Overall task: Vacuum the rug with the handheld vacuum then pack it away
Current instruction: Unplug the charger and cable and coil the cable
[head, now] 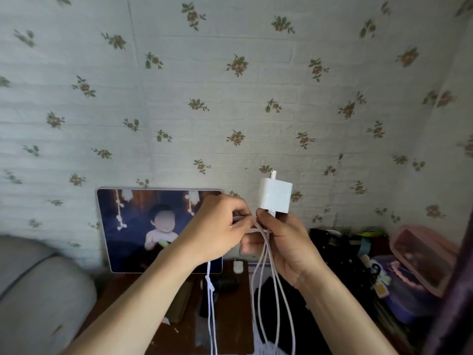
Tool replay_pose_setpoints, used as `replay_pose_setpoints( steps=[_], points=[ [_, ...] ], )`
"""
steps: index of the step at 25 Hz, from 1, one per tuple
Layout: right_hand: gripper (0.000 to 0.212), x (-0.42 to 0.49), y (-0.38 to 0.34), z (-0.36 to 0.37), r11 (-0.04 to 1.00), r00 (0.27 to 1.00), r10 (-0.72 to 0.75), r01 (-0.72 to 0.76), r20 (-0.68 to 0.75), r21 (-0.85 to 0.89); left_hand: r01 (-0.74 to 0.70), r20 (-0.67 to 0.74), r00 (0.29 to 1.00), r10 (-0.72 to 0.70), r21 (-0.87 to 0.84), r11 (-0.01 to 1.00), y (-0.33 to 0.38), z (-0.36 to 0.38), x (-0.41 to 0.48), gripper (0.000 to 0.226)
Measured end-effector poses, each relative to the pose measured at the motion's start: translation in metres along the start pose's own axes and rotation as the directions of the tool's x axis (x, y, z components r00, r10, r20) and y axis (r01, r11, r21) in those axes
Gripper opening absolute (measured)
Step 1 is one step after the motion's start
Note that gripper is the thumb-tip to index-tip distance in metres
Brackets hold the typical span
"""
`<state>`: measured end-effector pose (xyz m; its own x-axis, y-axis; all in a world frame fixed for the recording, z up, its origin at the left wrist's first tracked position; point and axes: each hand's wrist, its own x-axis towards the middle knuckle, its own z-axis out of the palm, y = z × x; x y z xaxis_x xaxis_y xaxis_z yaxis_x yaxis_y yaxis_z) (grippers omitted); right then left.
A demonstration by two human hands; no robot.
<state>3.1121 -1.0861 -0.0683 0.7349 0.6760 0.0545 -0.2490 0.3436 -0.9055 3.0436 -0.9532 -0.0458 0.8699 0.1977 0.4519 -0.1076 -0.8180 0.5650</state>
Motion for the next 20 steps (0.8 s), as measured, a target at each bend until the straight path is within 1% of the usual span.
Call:
replay_pose_setpoints(
  steps=[2, 3, 4, 5, 7, 9, 10, 12, 13, 15, 16, 17, 18, 19, 20],
  points=[
    [0.012, 0.001, 0.000, 0.001, 0.992, 0.998, -0.004, -0.004, -0.060, -0.126, 0.019, -0.071, 0.997, -0.020, -0.013, 1.000, -0.001, 0.005, -0.001, 0.010],
    [0.013, 0.003, 0.000, 0.000, 0.983, 0.997, 0.008, -0.021, -0.073, -0.184, 0.038, -0.092, 0.995, -0.042, -0.045, 0.998, -0.002, 0.006, -0.002, 0.009],
    [0.017, 0.005, 0.000, -0.002, 0.976, 0.996, 0.042, -0.057, -0.072, -0.210, 0.061, -0.083, 0.994, -0.068, -0.090, 0.994, -0.004, 0.007, -0.002, 0.010],
    [0.021, 0.007, -0.002, -0.003, 0.975, 0.994, 0.083, -0.094, -0.065, -0.201, 0.084, -0.036, 0.995, -0.091, -0.153, 0.985, -0.006, 0.007, -0.002, 0.011],
    [0.029, 0.007, -0.010, -0.009, 0.985, 0.993, 0.108, -0.114, -0.055, -0.131, 0.157, 0.168, 0.980, -0.106, -0.327, 0.932, -0.011, 0.002, -0.006, 0.016],
    [0.030, 0.007, -0.026, -0.020, 0.998, 0.995, 0.057, -0.060, -0.079, -0.030, 0.255, 0.355, 0.931, -0.082, -0.475, 0.842, -0.019, -0.005, -0.014, 0.025],
    [0.029, 0.010, -0.036, -0.028, 1.000, 0.994, 0.018, -0.016, -0.104, 0.017, 0.289, 0.402, 0.913, -0.070, -0.514, 0.807, -0.024, -0.009, -0.017, 0.025],
    [0.028, 0.017, -0.051, -0.045, 0.996, 0.985, -0.054, 0.065, -0.165, 0.061, 0.312, 0.435, 0.899, -0.050, -0.558, 0.769, -0.031, -0.014, -0.020, 0.023],
    [0.030, 0.020, -0.054, -0.050, 0.993, 0.979, -0.077, 0.091, -0.188, 0.068, 0.300, 0.440, 0.898, -0.024, -0.571, 0.764, -0.032, -0.016, -0.019, 0.021],
    [0.033, 0.025, -0.054, -0.058, 0.986, 0.968, -0.113, 0.138, -0.225, 0.098, 0.256, 0.460, 0.886, 0.055, -0.586, 0.769, -0.033, -0.017, -0.017, 0.016],
    [0.033, 0.026, -0.055, -0.060, 0.980, 0.962, -0.125, 0.157, -0.242, 0.118, 0.258, 0.486, 0.868, 0.102, -0.618, 0.743, -0.034, -0.018, -0.017, 0.013],
    [0.033, 0.025, -0.058, -0.062, 0.975, 0.956, -0.140, 0.178, -0.257, 0.132, 0.291, 0.524, 0.839, 0.149, -0.663, 0.690, -0.036, -0.018, -0.018, 0.010],
    [0.034, 0.023, -0.063, -0.065, 0.969, 0.949, -0.158, 0.202, -0.274, 0.142, 0.354, 0.570, 0.802, 0.178, -0.694, 0.627, -0.040, -0.018, -0.021, 0.006],
    [0.033, 0.021, -0.071, -0.070, 0.963, 0.942, -0.177, 0.226, -0.287, 0.149, 0.422, 0.620, 0.764, 0.181, -0.691, 0.586, -0.044, -0.019, -0.025, 0.006],
    [0.032, 0.018, -0.080, -0.077, 0.955, 0.935, -0.197, 0.251, -0.296, 0.156, 0.464, 0.661, 0.734, 0.157, -0.657, 0.594, -0.049, -0.021, -0.029, 0.009]
  ],
)
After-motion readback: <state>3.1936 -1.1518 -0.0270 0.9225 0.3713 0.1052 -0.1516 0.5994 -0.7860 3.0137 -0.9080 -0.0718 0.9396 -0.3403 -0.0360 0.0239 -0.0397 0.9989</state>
